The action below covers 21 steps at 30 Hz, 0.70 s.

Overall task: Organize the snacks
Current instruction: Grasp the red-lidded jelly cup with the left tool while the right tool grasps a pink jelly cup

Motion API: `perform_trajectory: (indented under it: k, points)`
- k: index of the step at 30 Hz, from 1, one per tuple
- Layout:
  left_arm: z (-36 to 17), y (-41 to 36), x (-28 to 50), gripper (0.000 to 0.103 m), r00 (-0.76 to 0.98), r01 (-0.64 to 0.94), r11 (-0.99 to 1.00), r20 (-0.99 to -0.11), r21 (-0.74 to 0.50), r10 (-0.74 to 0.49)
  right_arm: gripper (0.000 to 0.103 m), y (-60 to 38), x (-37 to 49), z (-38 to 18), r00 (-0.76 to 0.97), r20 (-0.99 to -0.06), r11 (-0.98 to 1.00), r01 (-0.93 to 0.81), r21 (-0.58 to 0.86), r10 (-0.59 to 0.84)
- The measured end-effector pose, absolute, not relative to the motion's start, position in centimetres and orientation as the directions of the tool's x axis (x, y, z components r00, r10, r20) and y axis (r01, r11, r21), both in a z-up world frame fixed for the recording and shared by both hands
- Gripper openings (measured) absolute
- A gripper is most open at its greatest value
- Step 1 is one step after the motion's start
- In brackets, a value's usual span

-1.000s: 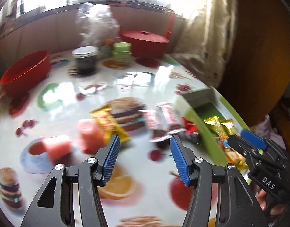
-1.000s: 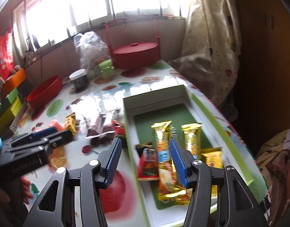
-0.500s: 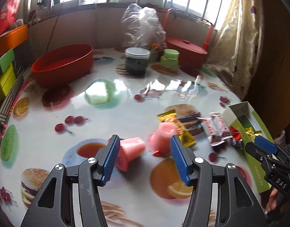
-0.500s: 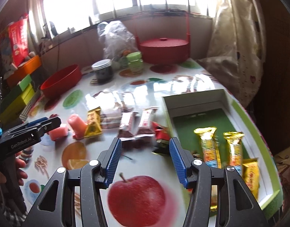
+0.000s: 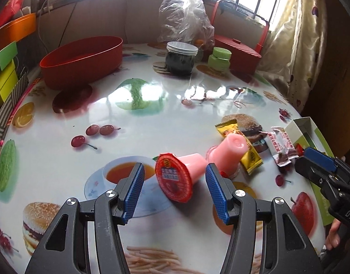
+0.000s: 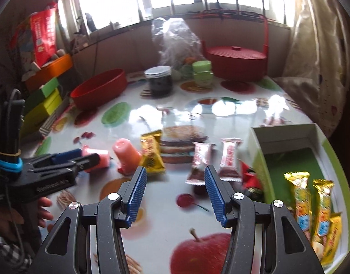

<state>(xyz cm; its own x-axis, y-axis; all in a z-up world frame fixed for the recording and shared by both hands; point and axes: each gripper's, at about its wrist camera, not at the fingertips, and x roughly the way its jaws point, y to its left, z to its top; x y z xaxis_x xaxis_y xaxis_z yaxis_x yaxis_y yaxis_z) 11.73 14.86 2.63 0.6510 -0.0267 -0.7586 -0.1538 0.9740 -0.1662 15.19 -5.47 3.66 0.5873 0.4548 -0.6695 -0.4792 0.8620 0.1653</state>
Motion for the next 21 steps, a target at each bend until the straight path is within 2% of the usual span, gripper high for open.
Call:
perform_trajectory:
  k: [10,14,21]
  points:
    - [2.0,15.5,12.9,0.057,0.638,-0.107,0.971,-0.764,-0.214,-0.098,0.053,-1.3,16.4,3.2,0.506,-0.651,0.782,-0.58,0.228,0.566]
    - [1.5,15.3,13.2,0.057,0.627,-0.11,0.977,-0.776,-0.183,-0.074,0.053,-0.3,17.1,2.8,0.493,-0.656,0.776,-0.585,0.236,0.571]
    - [1.4,16.4,13.2,0.057,0.636,-0.129,0.971,-0.768,-0.199,-0.073,0.053,1.2,17.9,2.4,0.466,-0.667,0.756,-0.612,0.231,0.581]
